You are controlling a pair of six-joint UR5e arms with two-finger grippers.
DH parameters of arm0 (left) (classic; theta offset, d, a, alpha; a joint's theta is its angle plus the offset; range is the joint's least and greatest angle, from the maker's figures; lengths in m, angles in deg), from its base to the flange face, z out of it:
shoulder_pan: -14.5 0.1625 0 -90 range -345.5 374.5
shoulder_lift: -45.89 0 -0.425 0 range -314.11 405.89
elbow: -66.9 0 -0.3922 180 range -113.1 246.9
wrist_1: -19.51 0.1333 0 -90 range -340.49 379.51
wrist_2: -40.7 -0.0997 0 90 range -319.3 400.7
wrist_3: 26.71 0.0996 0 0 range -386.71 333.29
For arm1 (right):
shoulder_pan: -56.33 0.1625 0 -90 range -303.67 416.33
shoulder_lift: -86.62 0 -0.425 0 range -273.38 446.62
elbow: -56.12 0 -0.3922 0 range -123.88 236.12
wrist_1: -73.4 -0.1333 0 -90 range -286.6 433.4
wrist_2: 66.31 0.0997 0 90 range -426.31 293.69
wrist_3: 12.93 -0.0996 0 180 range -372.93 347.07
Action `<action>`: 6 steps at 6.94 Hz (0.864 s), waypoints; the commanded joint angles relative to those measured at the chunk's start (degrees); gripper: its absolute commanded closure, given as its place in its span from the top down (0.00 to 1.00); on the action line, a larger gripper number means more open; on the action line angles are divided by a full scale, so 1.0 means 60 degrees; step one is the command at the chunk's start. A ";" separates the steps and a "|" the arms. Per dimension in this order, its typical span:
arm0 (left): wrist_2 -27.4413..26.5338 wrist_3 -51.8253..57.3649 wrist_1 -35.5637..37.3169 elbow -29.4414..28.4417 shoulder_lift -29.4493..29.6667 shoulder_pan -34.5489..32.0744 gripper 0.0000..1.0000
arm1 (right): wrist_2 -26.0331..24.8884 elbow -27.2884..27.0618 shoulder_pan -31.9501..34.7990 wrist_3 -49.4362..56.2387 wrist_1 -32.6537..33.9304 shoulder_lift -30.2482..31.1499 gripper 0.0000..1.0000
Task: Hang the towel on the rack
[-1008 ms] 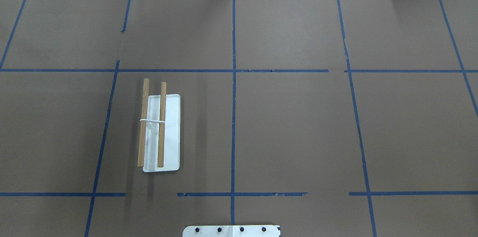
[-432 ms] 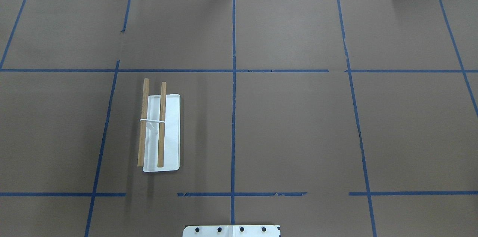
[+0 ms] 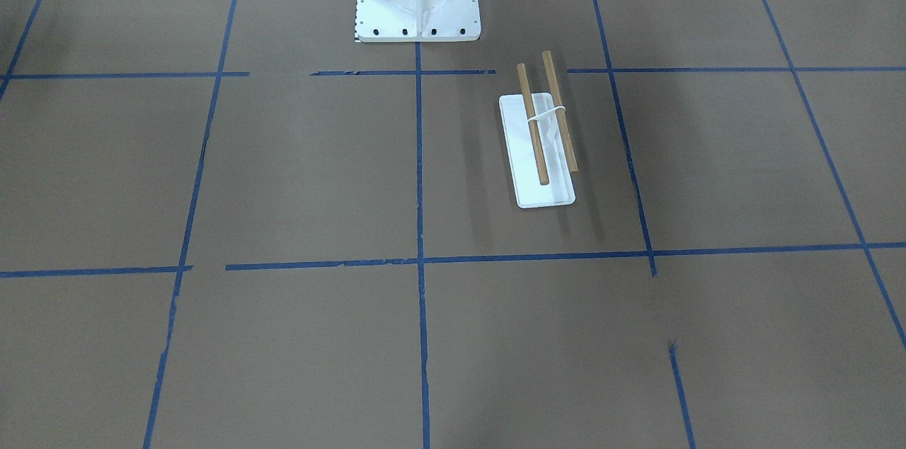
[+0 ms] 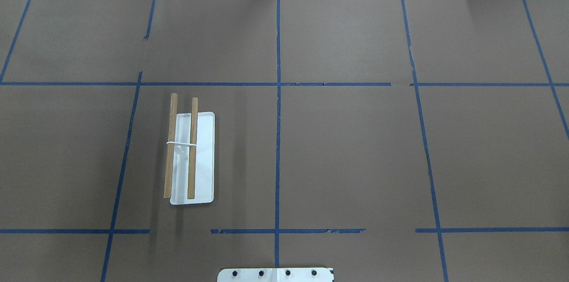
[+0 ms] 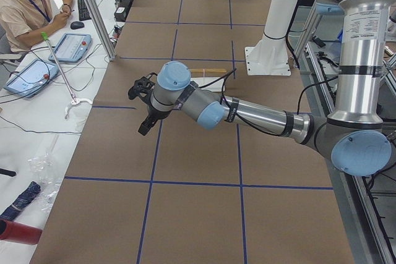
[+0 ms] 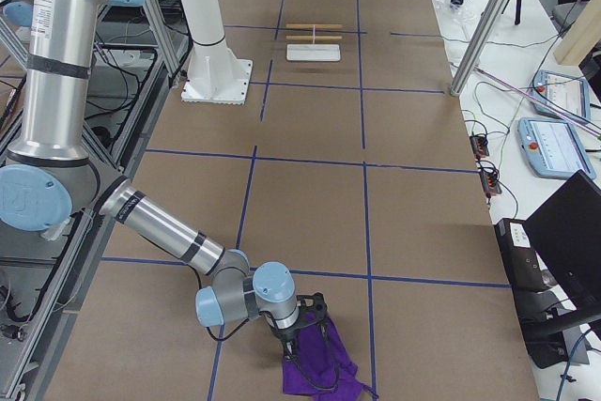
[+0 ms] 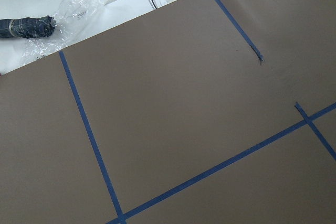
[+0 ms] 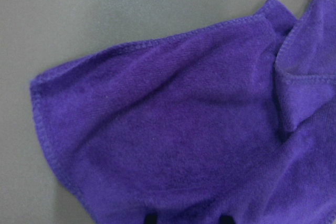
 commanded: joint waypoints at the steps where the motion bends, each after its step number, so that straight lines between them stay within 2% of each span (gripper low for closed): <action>1: 0.0000 0.0000 0.0000 0.0003 0.0012 0.0000 1.00 | -0.0036 0.0125 -0.0005 0.0170 -0.0061 0.0073 0.43; 2: 0.0000 0.0000 0.0000 0.0003 0.0012 0.0000 1.00 | -0.0036 0.0126 -0.0005 0.0200 -0.0061 0.0088 0.42; 3: 0.0000 0.0000 0.0000 0.0018 0.0012 0.0000 1.00 | -0.0036 0.0111 -0.0005 0.0200 -0.0047 0.0059 0.14; 4: 0.0000 0.0000 0.0000 0.0018 0.0027 0.0000 1.00 | -0.0021 0.0024 0.0009 0.0432 -0.0061 0.0001 0.00; 6: 0.0000 0.0000 0.0000 -0.0011 0.0027 0.0000 1.00 | 0.0110 -0.0414 0.0096 0.1427 -0.0047 0.0015 0.00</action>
